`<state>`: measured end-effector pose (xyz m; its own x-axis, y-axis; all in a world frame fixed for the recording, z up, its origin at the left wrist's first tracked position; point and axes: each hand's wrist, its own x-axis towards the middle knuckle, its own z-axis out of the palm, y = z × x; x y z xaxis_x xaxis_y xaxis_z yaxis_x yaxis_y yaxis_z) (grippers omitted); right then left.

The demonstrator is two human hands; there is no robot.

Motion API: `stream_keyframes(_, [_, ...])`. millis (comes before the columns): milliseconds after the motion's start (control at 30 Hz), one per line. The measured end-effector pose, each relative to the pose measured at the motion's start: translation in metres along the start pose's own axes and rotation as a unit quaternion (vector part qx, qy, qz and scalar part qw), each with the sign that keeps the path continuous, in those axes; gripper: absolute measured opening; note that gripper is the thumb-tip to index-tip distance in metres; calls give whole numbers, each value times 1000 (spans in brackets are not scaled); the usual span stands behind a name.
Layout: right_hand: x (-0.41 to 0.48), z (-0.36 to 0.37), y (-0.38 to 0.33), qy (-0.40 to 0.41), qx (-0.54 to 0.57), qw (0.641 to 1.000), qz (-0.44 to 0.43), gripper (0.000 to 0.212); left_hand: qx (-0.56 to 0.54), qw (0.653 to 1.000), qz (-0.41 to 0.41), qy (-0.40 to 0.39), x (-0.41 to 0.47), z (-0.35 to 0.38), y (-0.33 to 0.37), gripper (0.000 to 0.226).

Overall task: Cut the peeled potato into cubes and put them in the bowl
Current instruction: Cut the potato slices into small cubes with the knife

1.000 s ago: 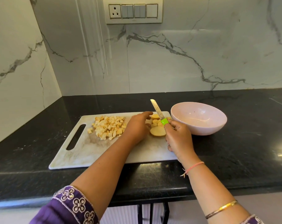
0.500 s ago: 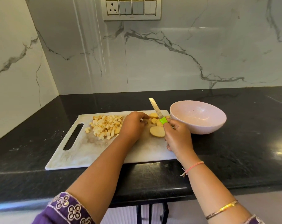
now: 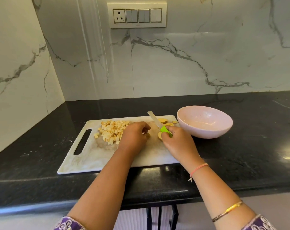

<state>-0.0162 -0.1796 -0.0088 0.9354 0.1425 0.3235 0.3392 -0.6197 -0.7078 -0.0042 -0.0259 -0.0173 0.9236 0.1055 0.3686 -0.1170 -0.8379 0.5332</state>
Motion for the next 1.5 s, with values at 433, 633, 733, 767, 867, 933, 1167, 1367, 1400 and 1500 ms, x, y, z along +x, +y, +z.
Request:
stream_keyframes(433, [-22,-11,-26,-48,-159,986,9,27,-45,999,11,-14,-10,-8,-2,25])
stream_keyframes(633, [-29,-10,-37,-72,-208,976,-1,23,-41,999,-3,4,-13,-3,-1,19])
stream_keyframes(733, [-31,-7,-40,-80,-224,971,-19,24,-35,999,-11,5,-14,-4,0,22])
stream_keyframes(767, [-32,-6,-41,-83,-228,970,-25,24,-37,999,-15,6,-14,-5,-1,24])
stream_keyframes(867, [-32,-4,-44,-75,-231,970,-32,25,-48,998,-28,15,-13,-4,-3,25])
stream_keyframes(933, [-34,-4,-46,-71,-238,968,-35,24,-48,998,-36,19,-12,-3,-3,24])
stream_keyframes(1167, [-41,-1,-56,-87,-274,957,-34,20,-39,998,-53,17,-10,0,1,22])
stream_keyframes(1367, [-44,0,-65,-91,-272,957,-33,19,-21,998,-60,25,-12,1,1,22])
stream_keyframes(1400, [-44,0,-66,-92,-271,958,-30,19,-19,998,-61,26,-12,1,1,23])
stream_keyframes(1500, [-45,2,-68,-92,-281,955,-36,20,-17,998,-62,26,-11,1,2,23])
